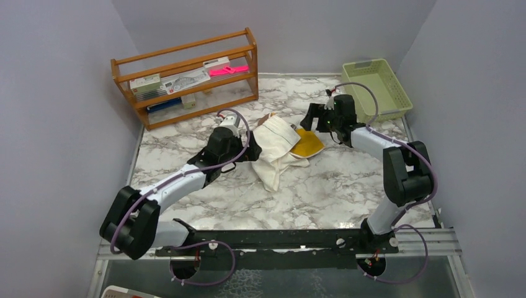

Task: Roll the towels
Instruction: Pick up the towel at the center of the board.

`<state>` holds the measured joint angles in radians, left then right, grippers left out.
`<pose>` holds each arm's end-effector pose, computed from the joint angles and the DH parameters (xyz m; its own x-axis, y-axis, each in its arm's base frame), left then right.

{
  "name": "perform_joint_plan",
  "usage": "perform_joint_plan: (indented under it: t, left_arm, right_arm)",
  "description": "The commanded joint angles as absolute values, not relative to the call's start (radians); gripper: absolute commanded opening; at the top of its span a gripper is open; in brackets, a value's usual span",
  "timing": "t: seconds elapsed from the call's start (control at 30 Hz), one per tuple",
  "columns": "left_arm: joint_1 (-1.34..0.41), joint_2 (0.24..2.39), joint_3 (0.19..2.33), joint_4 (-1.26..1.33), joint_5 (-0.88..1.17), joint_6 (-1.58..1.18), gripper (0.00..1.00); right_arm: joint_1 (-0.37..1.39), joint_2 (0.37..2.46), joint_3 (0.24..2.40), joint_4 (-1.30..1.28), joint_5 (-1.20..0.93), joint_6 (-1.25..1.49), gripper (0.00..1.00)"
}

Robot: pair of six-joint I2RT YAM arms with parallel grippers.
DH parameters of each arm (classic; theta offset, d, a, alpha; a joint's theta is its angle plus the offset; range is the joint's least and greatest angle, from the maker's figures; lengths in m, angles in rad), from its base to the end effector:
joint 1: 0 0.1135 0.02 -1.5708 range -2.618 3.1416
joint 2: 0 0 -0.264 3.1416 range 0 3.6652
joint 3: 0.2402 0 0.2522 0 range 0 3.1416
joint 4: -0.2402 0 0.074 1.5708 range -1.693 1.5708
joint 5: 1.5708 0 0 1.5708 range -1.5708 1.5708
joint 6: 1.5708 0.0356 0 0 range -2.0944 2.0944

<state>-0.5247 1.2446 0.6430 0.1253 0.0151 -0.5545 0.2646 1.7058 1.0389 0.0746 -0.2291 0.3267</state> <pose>0.2323 -0.1351 0.2242 -0.6072 -0.2568 -0.7519 0.2268 0.8509 -0.4738 0.3601 0.1059 0.2101 -0.6504 0.1476 -0.7451 -0.2405 0.8904 0.3863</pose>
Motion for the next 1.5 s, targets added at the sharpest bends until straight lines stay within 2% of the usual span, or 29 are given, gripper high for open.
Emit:
perform_joint_plan:
  t: [0.0, 0.1, 0.3, 0.4, 0.43, 0.5, 0.53, 0.6, 0.73, 0.77, 0.9, 1.1, 1.47]
  left_arm:
    - [-0.560, 1.349, 0.670, 0.247, 0.019, -0.565, 0.99]
    - [-0.581, 1.429, 0.705, 0.255, 0.020, -0.550, 0.96]
    - [-0.594, 1.518, 0.725, 0.285, 0.037, -0.540, 0.71]
    - [-0.594, 1.542, 0.716, 0.307, 0.038, -0.553, 0.49]
    - [-0.594, 1.547, 0.711, 0.314, 0.040, -0.558, 0.38]
    - [-0.594, 1.549, 0.698, 0.320, 0.038, -0.568, 0.02]
    - [-0.594, 1.545, 0.690, 0.319, 0.033, -0.569, 0.00]
    - [-0.590, 1.520, 0.683, 0.284, -0.014, -0.544, 0.00]
    - [-0.539, 1.372, 0.660, 0.163, -0.145, -0.529, 0.00]
    - [-0.518, 1.322, 0.649, 0.141, -0.164, -0.532, 0.00]
    - [-0.439, 1.121, 0.641, 0.015, -0.230, -0.523, 0.00]
    - [-0.388, 0.901, 0.687, -0.157, -0.344, -0.513, 0.00]
    - [-0.380, 0.884, 0.718, -0.199, -0.304, -0.494, 0.00]
  right_arm:
    - [0.249, 1.717, 0.981, 0.052, -0.129, 0.374, 0.90]
    - [0.250, 1.745, 0.964, 0.046, -0.103, 0.373, 0.90]
    - [0.251, 1.823, 0.974, 0.057, -0.160, 0.367, 0.86]
    - [0.256, 1.860, 0.985, 0.063, -0.181, 0.369, 0.82]
    - [0.256, 1.869, 0.988, 0.065, -0.184, 0.368, 0.81]
    - [0.258, 1.882, 0.987, 0.074, -0.201, 0.371, 0.75]
    - [0.259, 1.888, 0.986, 0.079, -0.212, 0.372, 0.71]
    - [0.259, 1.898, 0.982, 0.087, -0.241, 0.376, 0.57]
    - [0.258, 1.901, 0.972, 0.120, -0.286, 0.401, 0.06]
    - [0.257, 1.901, 0.974, 0.126, -0.296, 0.407, 0.01]
    - [0.250, 1.905, 1.023, 0.124, -0.310, 0.414, 0.01]
    - [0.208, 1.936, 1.254, 0.074, -0.312, 0.413, 0.01]
    - [0.175, 2.101, 2.002, -0.073, -0.288, 0.349, 0.01]
